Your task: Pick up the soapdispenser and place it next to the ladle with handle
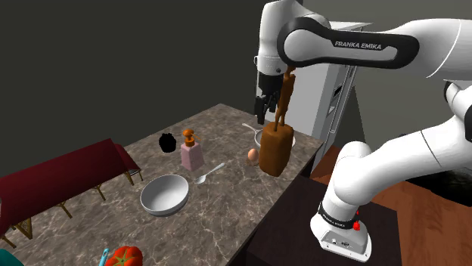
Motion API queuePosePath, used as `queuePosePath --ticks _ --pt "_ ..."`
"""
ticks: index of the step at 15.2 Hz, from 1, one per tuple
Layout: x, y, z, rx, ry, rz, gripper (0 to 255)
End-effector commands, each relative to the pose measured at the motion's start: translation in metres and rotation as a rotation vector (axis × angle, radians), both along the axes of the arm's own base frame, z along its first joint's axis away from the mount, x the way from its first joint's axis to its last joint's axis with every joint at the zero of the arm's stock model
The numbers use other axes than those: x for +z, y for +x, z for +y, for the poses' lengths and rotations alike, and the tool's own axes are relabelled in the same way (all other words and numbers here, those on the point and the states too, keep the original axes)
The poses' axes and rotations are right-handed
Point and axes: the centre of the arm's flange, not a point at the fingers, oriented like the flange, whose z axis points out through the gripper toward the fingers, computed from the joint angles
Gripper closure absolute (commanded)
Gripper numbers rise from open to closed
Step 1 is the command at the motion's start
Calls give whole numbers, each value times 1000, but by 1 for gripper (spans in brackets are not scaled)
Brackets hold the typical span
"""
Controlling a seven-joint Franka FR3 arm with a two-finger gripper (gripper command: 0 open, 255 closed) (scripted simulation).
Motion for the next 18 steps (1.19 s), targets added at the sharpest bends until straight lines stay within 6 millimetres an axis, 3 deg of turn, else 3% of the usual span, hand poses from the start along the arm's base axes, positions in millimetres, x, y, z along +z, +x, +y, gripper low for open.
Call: queuePosePath --ticks 1,18 --pt "0 0 0 0 0 0 0" --pt "-102 193 20 -84 18 -43 0"
